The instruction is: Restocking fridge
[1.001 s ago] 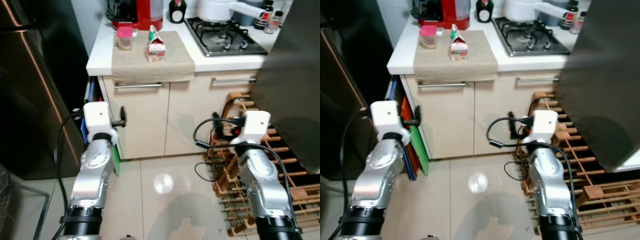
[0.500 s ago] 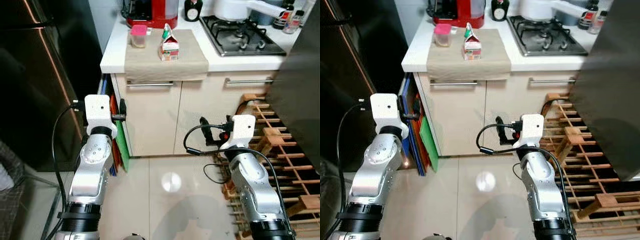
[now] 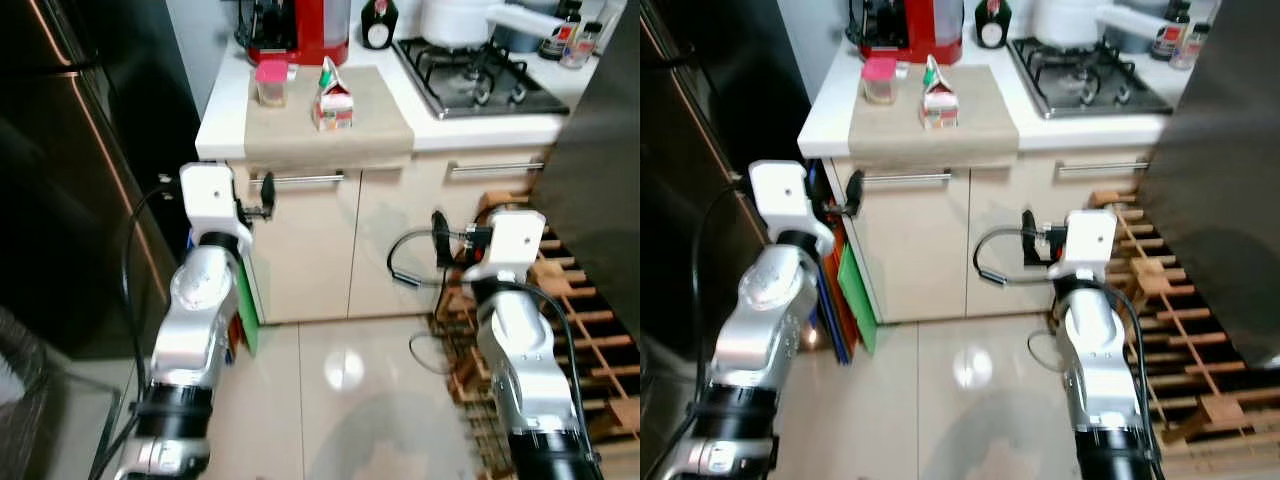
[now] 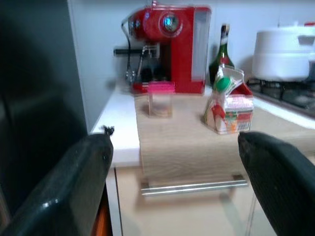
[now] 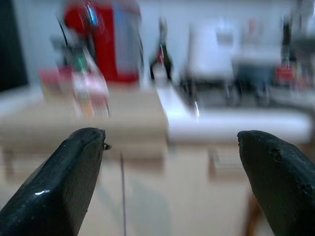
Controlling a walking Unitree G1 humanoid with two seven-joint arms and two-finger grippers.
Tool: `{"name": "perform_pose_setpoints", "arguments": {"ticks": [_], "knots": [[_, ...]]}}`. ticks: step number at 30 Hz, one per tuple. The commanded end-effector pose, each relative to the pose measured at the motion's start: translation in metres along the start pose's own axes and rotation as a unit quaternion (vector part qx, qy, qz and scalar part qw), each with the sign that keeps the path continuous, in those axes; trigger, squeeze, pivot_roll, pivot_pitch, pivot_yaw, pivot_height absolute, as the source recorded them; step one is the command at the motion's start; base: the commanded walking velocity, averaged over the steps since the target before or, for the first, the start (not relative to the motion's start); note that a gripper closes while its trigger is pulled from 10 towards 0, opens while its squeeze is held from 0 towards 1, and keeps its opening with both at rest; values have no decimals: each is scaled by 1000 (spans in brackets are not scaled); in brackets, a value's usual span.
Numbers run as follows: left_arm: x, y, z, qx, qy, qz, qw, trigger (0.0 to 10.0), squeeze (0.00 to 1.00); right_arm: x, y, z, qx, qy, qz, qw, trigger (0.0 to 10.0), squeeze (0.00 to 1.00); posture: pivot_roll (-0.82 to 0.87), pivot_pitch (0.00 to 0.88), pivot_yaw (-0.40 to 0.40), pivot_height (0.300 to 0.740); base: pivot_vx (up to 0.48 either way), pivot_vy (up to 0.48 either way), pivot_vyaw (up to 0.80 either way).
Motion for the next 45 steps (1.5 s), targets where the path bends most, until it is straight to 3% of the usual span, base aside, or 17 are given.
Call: {"name": "perform_pose_setpoints", "arguments": {"ticks": [1, 11, 16, 20, 22, 25, 27, 34, 35, 38, 42, 45], "knots": [[5, 15, 3, -21, 10, -11, 1000, 10000, 0, 2, 5, 0, 0, 4, -7, 1000, 10000, 361, -103, 0, 62, 740, 480, 0, 0], [6, 20, 5, -29, 14, -13, 999, 10000, 0, 3, -4, 2, 15, 5, 6, 1000, 10000, 408, -95, 0, 62, 740, 480, 0, 324], [10, 25, 7, -40, 21, -13, 999, 10000, 0, 0, -1, 3, 1, -3, 2, 1000, 10000, 353, -94, 0, 63, 740, 480, 0, 0], [24, 22, 10, -27, 50, 16, 998, 10000, 0, 15, 3, 5, -8, 25, -6, 1000, 10000, 361, -95, 0, 65, 740, 480, 0, 0], [27, 21, 11, -24, 54, 14, 998, 10000, 0, 18, 4, 6, -9, 30, -6, 1000, 10000, 361, -95, 0, 65, 740, 480, 0, 0], [28, 19, 14, -10, 46, -32, 998, 10000, 0, 18, 3, 6, -7, 29, -6, 1000, 10000, 357, -95, 0, 63, 740, 480, 0, 0], [30, 20, 15, -10, 48, -41, 998, 10000, 0, 18, 3, 6, -6, 29, -6, 1000, 10000, 357, -93, 0, 60, 740, 480, 0, 0], [40, 38, 16, -58, 61, -31, 996, 10000, 0, 22, 7, 5, -23, 37, -11, 999, 10000, 361, -94, 0, 57, 740, 480, 0, 0], [49, 48, 20, -81, 75, -13, 994, 10000, 0, 24, 18, 4, -51, 38, -18, 998, 10000, 369, -94, 0, 55, 740, 469, 0, 0], [65, 55, 30, -96, 87, -21, 991, 10000, 0, 23, 25, 2, -67, 36, -25, 997, 10000, 369, -96, 0, 54, 740, 456, 0, 0], [84, 62, 48, -104, 97, -41, 989, 10000, 0, 23, 28, 0, -72, 34, -30, 996, 10000, 376, -107, 0, 57, 740, 259, 0, 0], [86, 64, 54, -108, 90, -46, 989, 10000, 0, 24, 29, 0, -74, 35, -31, 996, 10000, 376, -109, 0, 58, 740, 0, 0, 0]]}}
Point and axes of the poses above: a point about 5 cm out from each wrist's last joint towards the gripper, its own z axis pointing out of the wrist towards the gripper, its own x axis along the axis of the wrist's last joint, y = z × x, the point moved 5 cm from there along z, pointing out of the wrist towards the gripper, and after that the axes turned 15 degrees about -z, right-handed, at the moved point
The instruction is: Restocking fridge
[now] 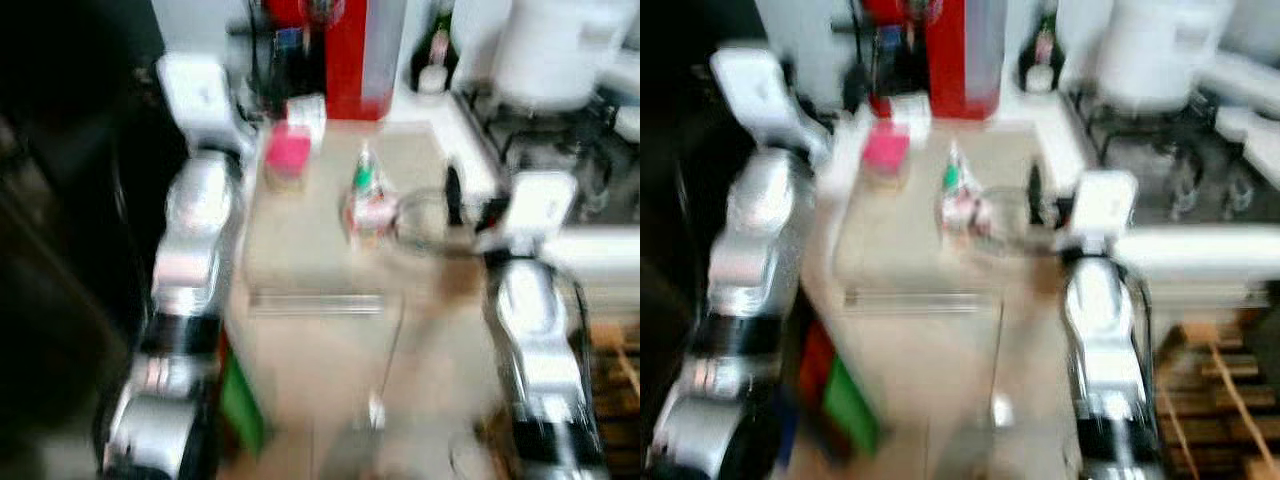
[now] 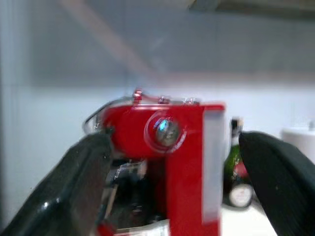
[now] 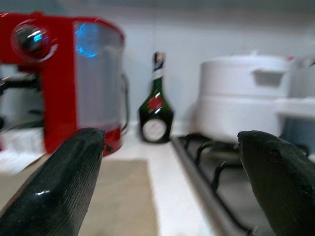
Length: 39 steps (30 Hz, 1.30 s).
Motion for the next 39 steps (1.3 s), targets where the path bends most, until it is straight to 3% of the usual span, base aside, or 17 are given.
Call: {"name": "perform_pose_setpoints", "arguments": {"ticks": [1, 2, 8, 9, 10, 11, 17, 27, 39], "knots": [[-7, -17, 5, 18, -29, -7, 999, 10000, 0, 9, -6, -1, 5, 11, -3, 1000, 10000, 373, -117, 0, 63, 740, 0, 0, 0], [-8, -18, 16, 18, -52, -19, 998, 10000, 0, 12, -4, -4, 0, 15, -8, 1000, 10000, 376, -123, 0, 72, 740, 0, 0, 0], [-21, -7, 30, 4, -104, -71, 992, 10000, 0, 11, 3, -13, -15, 7, -15, 1000, 10000, 373, -146, 0, 99, 740, 0, 0, 0], [-21, -7, 30, 4, -104, -71, 992, 10000, 0, 11, 3, -13, -15, 7, -15, 1000, 10000, 373, -146, 0, 99, 740, 0, 0, 0], [-35, 8, 31, -14, -132, -90, 987, 10000, 0, 9, 5, -17, -20, 1, -16, 1000, 10000, 373, -155, 0, 105, 740, 0, 0, 0], [-40, 13, 31, -20, -144, -96, 985, 10000, 0, 9, 5, -19, -22, -1, -17, 1000, 10000, 373, -157, 0, 106, 740, 0, 0, 0], [-66, 21, 27, -11, -191, -117, 975, 10000, 0, 9, 7, -22, -23, -6, -22, 999, 10000, 376, -171, 4, 108, 740, 0, 0, 0], [-96, 16, 11, 32, -233, -96, 967, 10000, 0, 7, 5, -25, -18, -17, -22, 999, 10000, 376, -171, 10, 112, 740, 0, 0, 0], [-101, 9, 6, 66, -227, -42, 971, 10000, 0, 4, 1, -26, -14, -24, -15, 999, 10000, 380, -163, 10, 120, 740, 0, 0, 0]]}}
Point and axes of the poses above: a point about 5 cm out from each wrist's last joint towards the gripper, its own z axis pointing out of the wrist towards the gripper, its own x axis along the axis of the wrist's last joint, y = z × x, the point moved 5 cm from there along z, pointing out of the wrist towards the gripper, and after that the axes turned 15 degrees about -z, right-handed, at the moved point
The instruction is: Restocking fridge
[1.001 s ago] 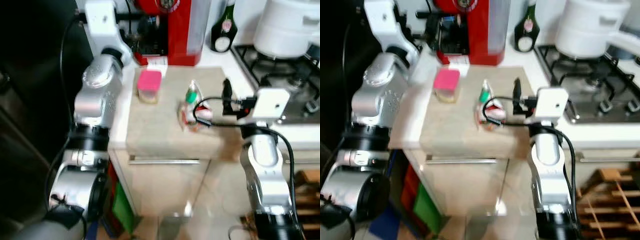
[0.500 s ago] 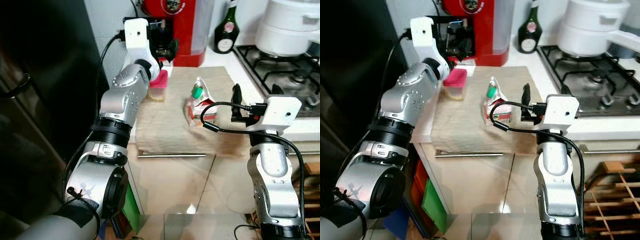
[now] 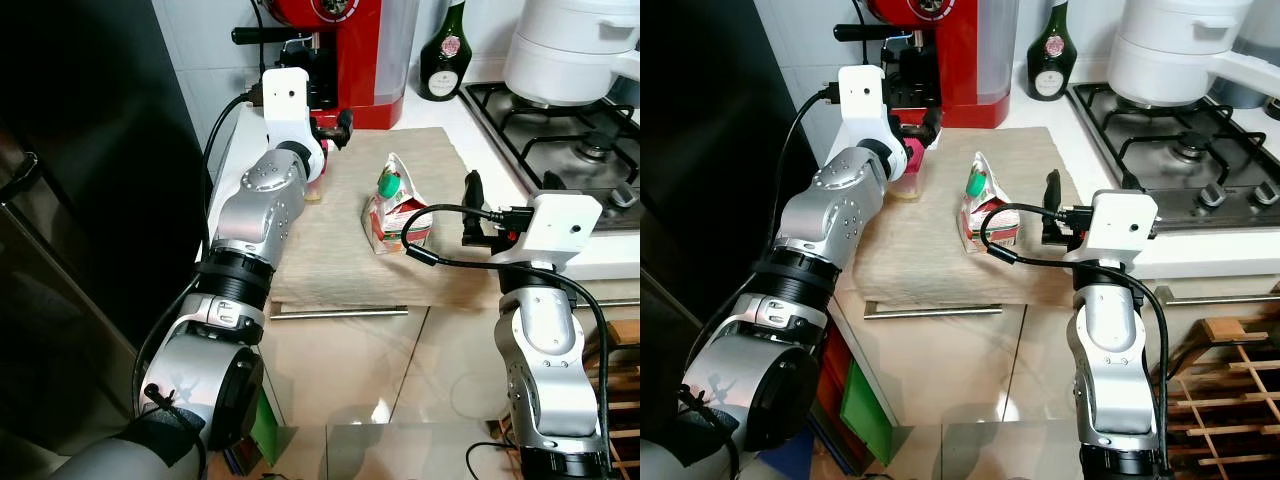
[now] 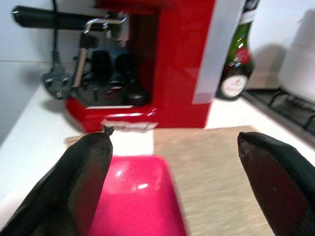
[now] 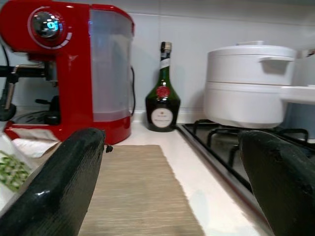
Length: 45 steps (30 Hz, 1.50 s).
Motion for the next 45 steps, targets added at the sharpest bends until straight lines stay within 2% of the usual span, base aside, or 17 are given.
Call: {"name": "perform_pose_setpoints", "arguments": {"ticks": [1, 8, 9, 11, 26, 27, 34, 41, 45], "knots": [[2, -3, 0, 9, 6, 12, 1000, 10000, 0, 0, -1, -2, 0, -2, 1, 1000, 10000, 376, -162, 8, 120, 740, 0, 0, 0], [-10, -1, -2, 16, -11, 22, 1000, 10000, 0, -1, -3, -1, 3, -4, 3, 1000, 10000, 373, -160, 6, 119, 740, 0, 0, 0], [-11, -3, -2, 22, -11, 21, 999, 10000, 965, -1, -3, -1, 4, -4, 3, 1000, 10000, 376, -162, 6, 119, 740, 0, 0, 0], [-11, -3, -2, 18, -10, 13, 1000, 10000, 1000, -1, -4, -1, 4, -4, 3, 1000, 10000, 380, -162, 6, 119, 740, 0, 0, 0], [-23, -2, -2, 17, -29, 19, 999, 10000, 1000, -3, -4, -2, 7, -7, 2, 1000, 10000, 376, -163, 7, 117, 740, 0, 0, 0], [-23, -1, -2, 15, -29, 19, 999, 10000, 0, -3, -4, -2, 7, -8, 2, 1000, 10000, 376, -163, 7, 116, 740, 0, 0, 0], [-34, 2, -3, 14, -46, 29, 998, 10000, 0, -3, -6, -2, 10, -8, 3, 1000, 10000, 376, -165, 7, 116, 740, 0, 0, 0], [-42, -6, -5, 38, -60, 24, 997, 10000, 0, -3, -6, -3, 11, -8, 3, 1000, 10000, 380, -165, 8, 116, 740, 0, 0, 0], [-39, -12, -7, 54, -51, 28, 997, 10000, 0, -2, -3, -12, 22, -8, 3, 1000, 10000, 384, -164, 2, 113, 740, 0, 0, 0]]}}
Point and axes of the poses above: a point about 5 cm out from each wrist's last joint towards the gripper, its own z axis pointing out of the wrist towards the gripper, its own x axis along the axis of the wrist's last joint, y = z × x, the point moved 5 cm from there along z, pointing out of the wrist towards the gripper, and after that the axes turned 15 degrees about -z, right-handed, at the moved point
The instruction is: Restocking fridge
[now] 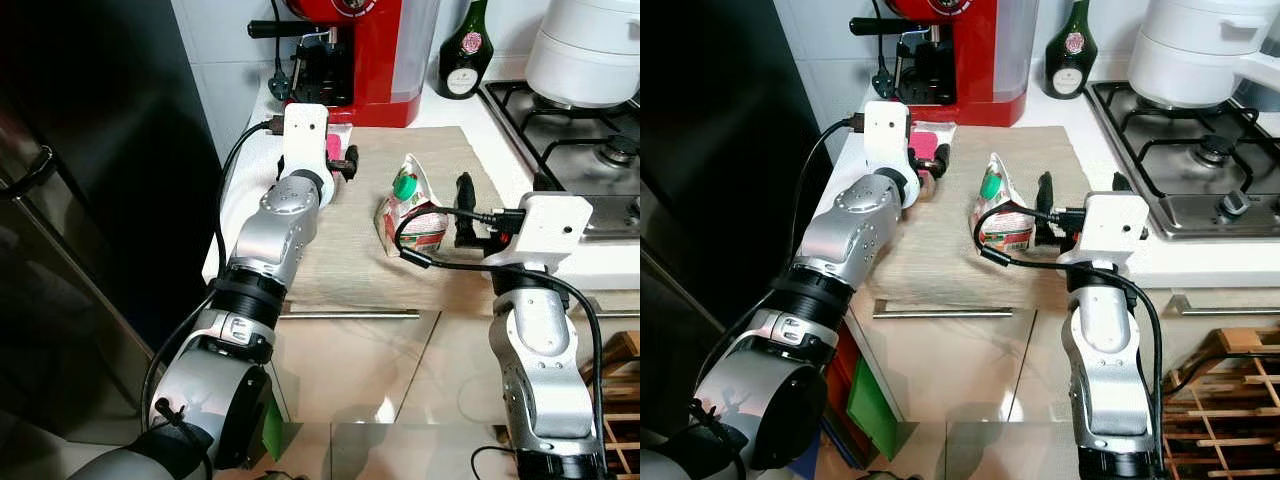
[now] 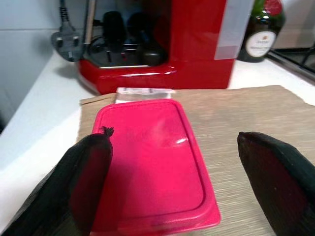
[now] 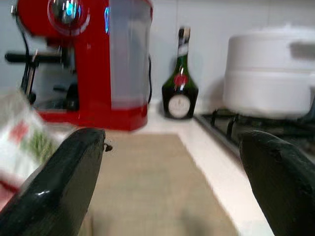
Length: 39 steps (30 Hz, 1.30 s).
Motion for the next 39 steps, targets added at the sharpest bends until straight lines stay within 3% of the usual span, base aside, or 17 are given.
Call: {"name": "perform_pose_setpoints", "arguments": {"ticks": [1, 6, 11, 14, 18, 20, 23, 28, 32, 35, 39], "knots": [[-7, -12, -2, 23, -10, 0, 1000, 10000, 0, 8, 2, -3, 3, 11, 0, 1000, 10000, 384, -164, 2, 113, 740, 0, 0, 0], [2, -14, -5, 29, 12, 14, 999, 10000, 0, 16, 9, -28, 11, 18, -16, 1000, 10000, 384, -172, 0, 110, 740, 0, 0, 0], [2, -14, -6, 32, 12, 11, 999, 10000, 0, 20, 3, -36, 34, 26, -11, 999, 10000, 384, -181, 0, 115, 740, 0, 0, 0], [5, -9, -6, 19, 19, 17, 1000, 10000, 0, 22, 2, -36, 38, 28, -11, 999, 10000, 388, -183, 0, 118, 740, 0, 0, 0], [29, 17, -10, -38, 71, 37, 996, 10000, 0, 25, -2, -38, 44, 33, -13, 998, 10000, 388, -180, 0, 124, 740, 0, 0, 0], [33, 20, -11, -44, 79, 44, 995, 10000, 0, 25, -3, -38, 45, 32, -12, 998, 10000, 388, -180, 0, 125, 740, 0, 0, 0], [32, 14, -12, -20, 74, 64, 995, 10000, 0, 25, -8, -38, 50, 32, -6, 998, 10000, 384, -174, 0, 125, 740, 0, 0, 0], [13, -4, -13, 25, 35, 51, 998, 10000, 0, 25, -13, -40, 60, 30, -3, 998, 10000, 388, -169, 0, 116, 740, 0, 0, 0], [13, -9, -14, 52, 40, 49, 997, 10000, 0, 26, -18, -41, 74, 30, -4, 997, 10000, 388, -174, 4, 81, 740, 0, 0, 0], [16, -6, -14, 63, 43, 49, 996, 10000, 0, 28, -19, -41, 84, 33, -7, 996, 10000, 388, -177, 7, 69, 740, 0, 0, 0], [22, 9, -14, 53, 57, 35, 996, 10000, 0, 30, -18, -37, 101, 41, -18, 994, 10000, 388, -178, 13, 37, 740, 0, 0, 0]]}}
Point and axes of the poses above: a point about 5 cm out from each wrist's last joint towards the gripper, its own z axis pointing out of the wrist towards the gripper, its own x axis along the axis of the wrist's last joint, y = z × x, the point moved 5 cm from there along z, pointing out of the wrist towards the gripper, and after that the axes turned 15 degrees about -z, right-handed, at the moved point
